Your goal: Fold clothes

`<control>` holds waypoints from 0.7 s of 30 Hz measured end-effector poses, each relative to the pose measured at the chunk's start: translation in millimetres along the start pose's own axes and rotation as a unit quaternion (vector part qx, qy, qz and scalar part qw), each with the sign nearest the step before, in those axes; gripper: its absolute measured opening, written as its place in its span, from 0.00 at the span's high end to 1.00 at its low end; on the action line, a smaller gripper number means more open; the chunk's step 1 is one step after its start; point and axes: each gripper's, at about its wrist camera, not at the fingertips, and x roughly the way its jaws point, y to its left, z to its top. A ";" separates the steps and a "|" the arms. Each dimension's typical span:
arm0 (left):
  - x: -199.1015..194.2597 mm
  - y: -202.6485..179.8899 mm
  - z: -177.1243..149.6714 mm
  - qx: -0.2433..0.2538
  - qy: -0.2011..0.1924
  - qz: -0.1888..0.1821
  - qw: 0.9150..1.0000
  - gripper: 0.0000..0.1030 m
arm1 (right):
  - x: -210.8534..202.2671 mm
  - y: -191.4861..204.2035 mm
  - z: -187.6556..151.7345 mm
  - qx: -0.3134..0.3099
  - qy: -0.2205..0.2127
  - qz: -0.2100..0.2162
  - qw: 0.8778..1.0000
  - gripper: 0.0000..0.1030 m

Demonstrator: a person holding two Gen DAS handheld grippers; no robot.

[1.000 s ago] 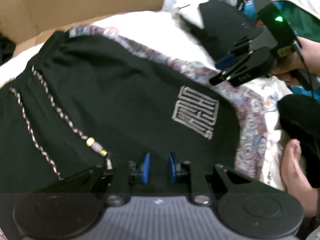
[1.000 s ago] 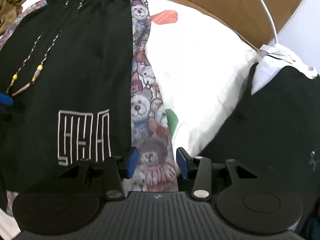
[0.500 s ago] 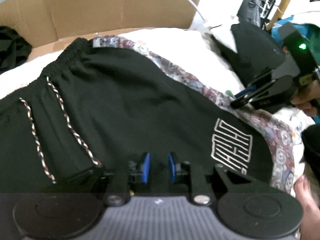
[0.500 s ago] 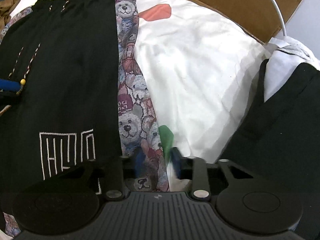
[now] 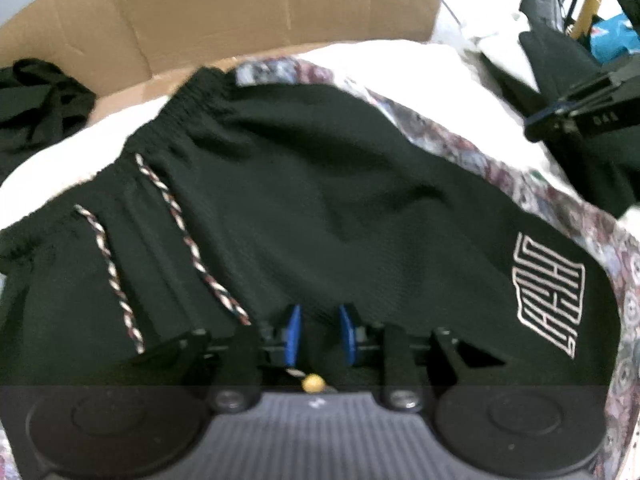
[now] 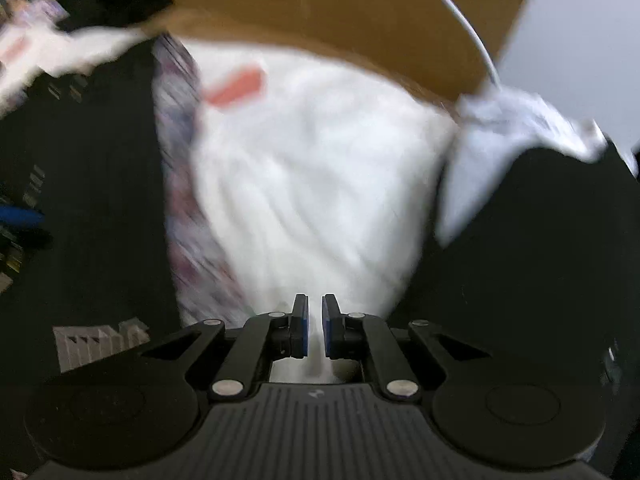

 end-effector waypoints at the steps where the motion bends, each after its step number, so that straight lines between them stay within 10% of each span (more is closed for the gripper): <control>1: -2.7 2.2 0.9 -0.004 -0.006 0.000 1.000 0.76 | 0.3 3.1 2.6 0.001 -0.004 0.007 1.000 0.91; 14: 15.4 10.6 48.7 -0.046 -0.092 -0.060 0.993 0.76 | 51.9 32.6 12.5 0.002 0.022 0.052 0.998 0.99; 21: 23.5 3.4 85.4 -0.065 -0.138 -0.110 0.982 0.78 | 40.0 4.0 19.3 0.038 0.001 0.006 0.999 1.00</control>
